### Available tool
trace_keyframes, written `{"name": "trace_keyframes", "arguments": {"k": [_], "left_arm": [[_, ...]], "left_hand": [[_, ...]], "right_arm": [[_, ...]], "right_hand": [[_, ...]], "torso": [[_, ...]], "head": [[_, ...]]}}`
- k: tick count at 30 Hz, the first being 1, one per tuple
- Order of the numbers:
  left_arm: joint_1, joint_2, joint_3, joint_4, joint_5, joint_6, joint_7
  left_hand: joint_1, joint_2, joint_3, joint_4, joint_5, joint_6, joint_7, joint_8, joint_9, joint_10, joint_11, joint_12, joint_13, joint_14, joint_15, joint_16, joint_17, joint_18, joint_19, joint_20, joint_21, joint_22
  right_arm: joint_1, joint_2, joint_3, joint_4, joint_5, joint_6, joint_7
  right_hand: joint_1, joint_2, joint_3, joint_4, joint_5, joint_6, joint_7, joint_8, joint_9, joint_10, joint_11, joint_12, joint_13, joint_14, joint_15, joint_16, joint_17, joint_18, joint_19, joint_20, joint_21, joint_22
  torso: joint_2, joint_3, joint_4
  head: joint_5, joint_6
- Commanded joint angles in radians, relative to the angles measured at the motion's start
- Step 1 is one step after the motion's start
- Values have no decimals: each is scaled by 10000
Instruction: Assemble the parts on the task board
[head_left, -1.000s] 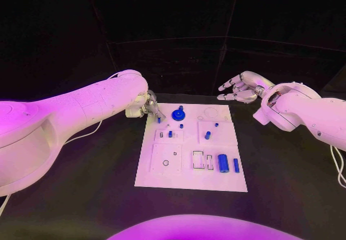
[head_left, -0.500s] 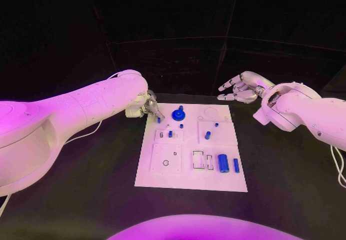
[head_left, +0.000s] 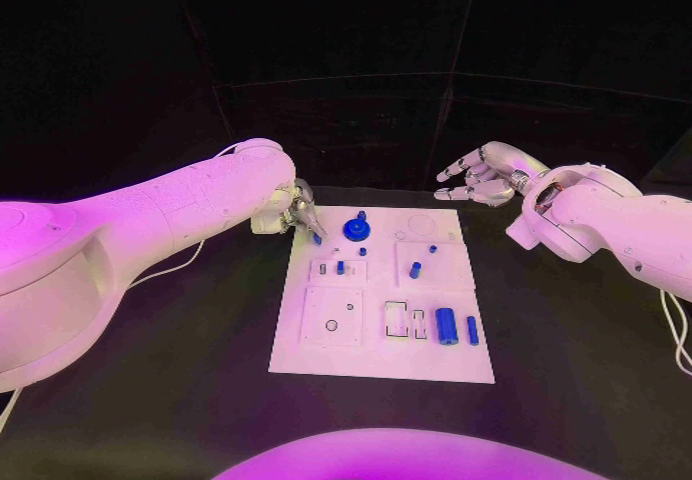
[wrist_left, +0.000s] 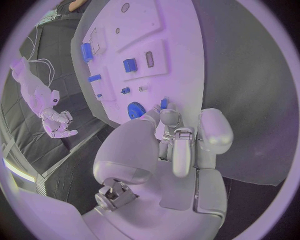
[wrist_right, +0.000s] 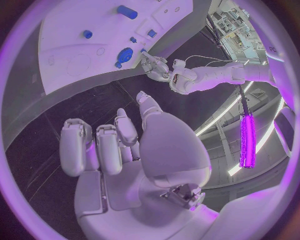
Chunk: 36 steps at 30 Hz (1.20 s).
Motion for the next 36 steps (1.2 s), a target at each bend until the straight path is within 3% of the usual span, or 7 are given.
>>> {"name": "trace_keyframes", "arguments": {"k": [1, 6, 11, 17, 24, 26, 36], "left_arm": [[0, -5, 1, 23, -46, 16, 192], [-1, -91, 1, 134, 1, -37, 268], [2, -348, 1, 480, 192, -296, 363], [24, -993, 6, 1459, 682, -754, 288], [46, -1747, 6, 2714, 1256, -1288, 264], [45, -1975, 0, 3152, 1396, -1454, 256], [-59, -2596, -34, 4347, 1108, -2052, 320]], "left_hand": [[-463, -241, 1852, -1270, 59, -48, 3, 112, -16, 11, 37, -61, -67, 1056, 83, 31, 2634, -36, 3, 46, -36, 18], [-962, -613, 2925, -1560, 184, -102, 11, 334, -9, 34, 65, -91, -179, 1056, 92, 31, 2634, -40, 6, 75, -36, 43], [-1159, -733, 3335, -1651, 267, -99, -3, 465, 8, 89, 61, -73, -197, 1056, 84, 31, 2634, -39, 13, 74, -38, 51], [-1351, -895, 3694, -1744, 374, -63, -31, 618, 30, 177, 35, -50, -209, 1056, 69, 31, 2634, -35, 23, 63, -53, 44], [-1426, -932, 3796, -1741, 395, -45, -41, 671, 38, 210, 27, -45, -212, 1056, 64, 31, 2634, -34, 28, 59, -57, 42], [-1442, -949, 3838, -1748, 399, -44, -47, 690, 41, 214, 23, -53, -228, 1056, 62, 31, 2634, -35, 31, 57, -54, 48], [-1475, -1055, 4016, -1812, 411, -31, -68, 782, 57, 277, 2, -37, -225, 1056, 47, 31, 2634, -46, 56, 46, -10, 108]], "right_arm": [[21, -5, 7, 15, -20, 59, 37], [21, -11, 7, 20, -20, 67, 36], [21, -29, 7, 26, -20, 68, 34], [21, -62, 7, 40, -20, 60, 30], [21, -109, 7, 37, -20, 97, 42], [21, -115, 7, 35, -20, 108, 44], [21, -101, 6, 8, -30, 115, 22]], "right_hand": [[15, 92, -25, 17, 41, 73, 9, 30, -1, 3, -35, 48, 1, 594, -61, -58, 497, 80, -87, 1, -46, 480], [15, 92, -25, 17, 41, 73, 9, 30, -1, 3, -35, 48, 1, 594, -61, -58, 497, 80, -87, 1, -46, 480], [22, 91, -30, 18, 45, 77, 8, 33, 0, 11, -35, 60, 12, 595, -62, -57, 500, 80, -87, 0, -47, 480], [24, 91, -32, 18, 46, 78, 8, 35, 0, 14, -36, 64, 16, 595, -62, -56, 502, 80, -87, -1, -47, 480], [25, 90, -37, 20, 48, 80, 7, 36, 0, 6, -36, 54, 4, 592, -63, -66, 484, 82, -95, -1, -53, 470], [25, 90, -37, 20, 48, 80, 7, 36, 0, 6, -36, 54, 4, 592, -63, -66, 484, 82, -95, -1, -53, 470], [25, 90, -37, 20, 48, 80, 7, 36, 0, 6, -36, 54, 4, 592, -63, -66, 484, 82, -95, -1, -53, 470]], "torso": [[0, -4, 9], [-9, -2, 14], [-10, 3, 25], [-19, 3, 36], [-9, -1, 26], [-9, -16, 24], [-3, -23, 24]], "head": [[3, -14], [2, -9], [-4, 6], [-24, 24], [3, 71], [19, 62], [34, 37]]}}
